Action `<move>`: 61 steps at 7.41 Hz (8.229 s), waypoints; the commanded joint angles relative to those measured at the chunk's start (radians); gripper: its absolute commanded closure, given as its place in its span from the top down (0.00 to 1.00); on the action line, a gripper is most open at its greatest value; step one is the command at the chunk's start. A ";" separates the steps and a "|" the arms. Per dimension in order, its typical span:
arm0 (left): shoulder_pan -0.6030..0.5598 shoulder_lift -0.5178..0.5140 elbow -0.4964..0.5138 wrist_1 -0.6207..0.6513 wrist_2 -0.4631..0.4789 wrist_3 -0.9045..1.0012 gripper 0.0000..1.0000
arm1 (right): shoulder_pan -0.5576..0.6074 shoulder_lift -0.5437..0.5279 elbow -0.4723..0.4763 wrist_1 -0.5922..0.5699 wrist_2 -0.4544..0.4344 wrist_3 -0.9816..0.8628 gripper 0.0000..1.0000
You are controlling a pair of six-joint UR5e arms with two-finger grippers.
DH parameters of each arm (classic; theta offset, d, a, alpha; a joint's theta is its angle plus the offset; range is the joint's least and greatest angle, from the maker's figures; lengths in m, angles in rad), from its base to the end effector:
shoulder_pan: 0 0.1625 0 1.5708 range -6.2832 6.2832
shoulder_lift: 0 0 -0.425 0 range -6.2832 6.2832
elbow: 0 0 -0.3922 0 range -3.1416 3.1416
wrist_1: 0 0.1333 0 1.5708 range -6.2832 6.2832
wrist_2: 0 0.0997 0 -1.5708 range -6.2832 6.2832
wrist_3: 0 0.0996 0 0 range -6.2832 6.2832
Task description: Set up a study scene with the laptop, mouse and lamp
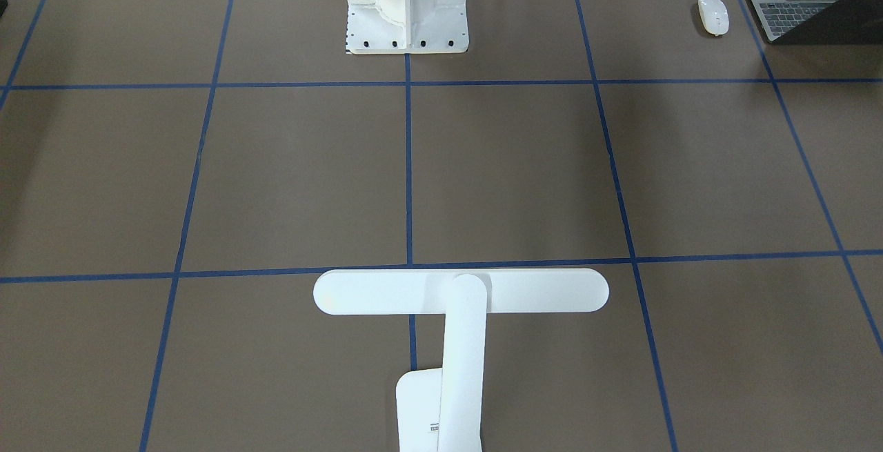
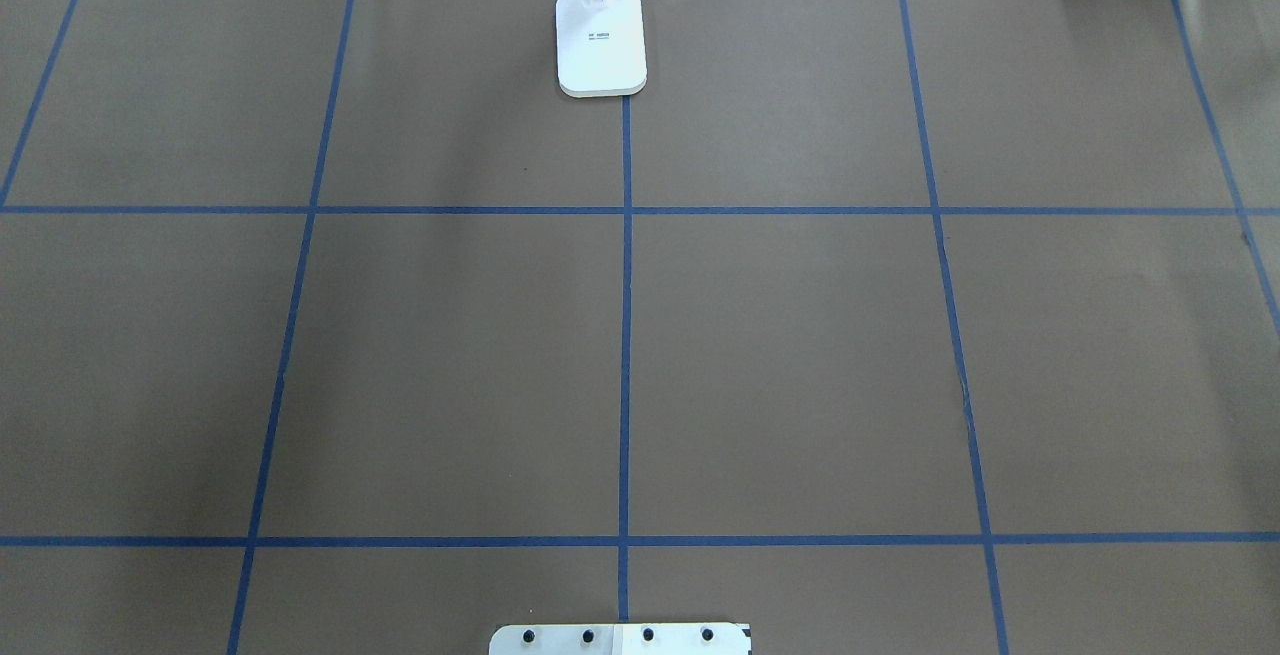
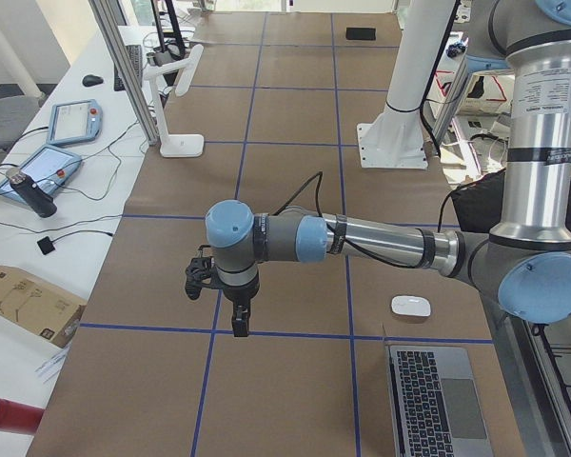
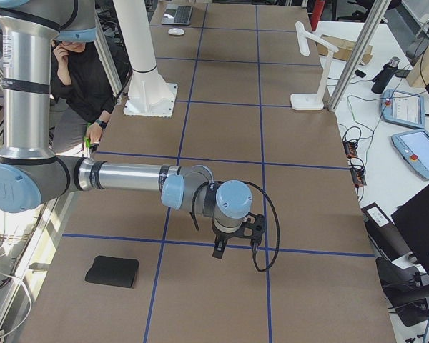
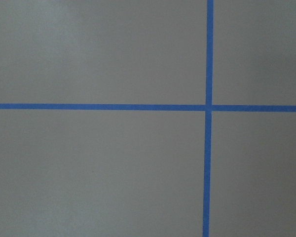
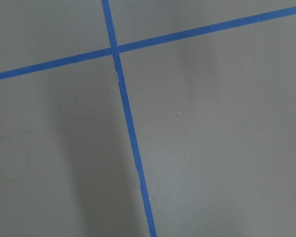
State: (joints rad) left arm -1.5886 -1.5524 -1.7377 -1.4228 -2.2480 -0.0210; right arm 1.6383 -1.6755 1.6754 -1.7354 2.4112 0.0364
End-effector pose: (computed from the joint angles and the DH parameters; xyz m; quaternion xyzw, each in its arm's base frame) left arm -0.0794 -0.4785 0.6070 -0.0003 0.3322 -0.0182 0.9430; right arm 0.0883 -0.4303 0.6671 -0.0688 -0.4077 0.0808 0.9069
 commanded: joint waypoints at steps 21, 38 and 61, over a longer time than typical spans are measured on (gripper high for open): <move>-0.134 0.352 -0.197 0.098 0.061 -0.921 1.00 | 0.014 -0.018 0.089 0.004 -0.024 0.000 0.99; -0.388 0.489 -0.054 -0.005 0.051 -0.921 0.00 | 0.014 -0.032 0.075 0.005 0.020 -0.001 0.99; 0.461 -0.814 -0.180 0.682 -0.099 -2.141 0.00 | 0.015 -0.029 0.110 -0.001 0.054 -0.004 0.99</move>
State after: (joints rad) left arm -1.1505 -2.3357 -1.9502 -0.7001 -2.3462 -2.0630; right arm 1.6523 -1.7055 1.7893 -1.7362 2.4648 0.0324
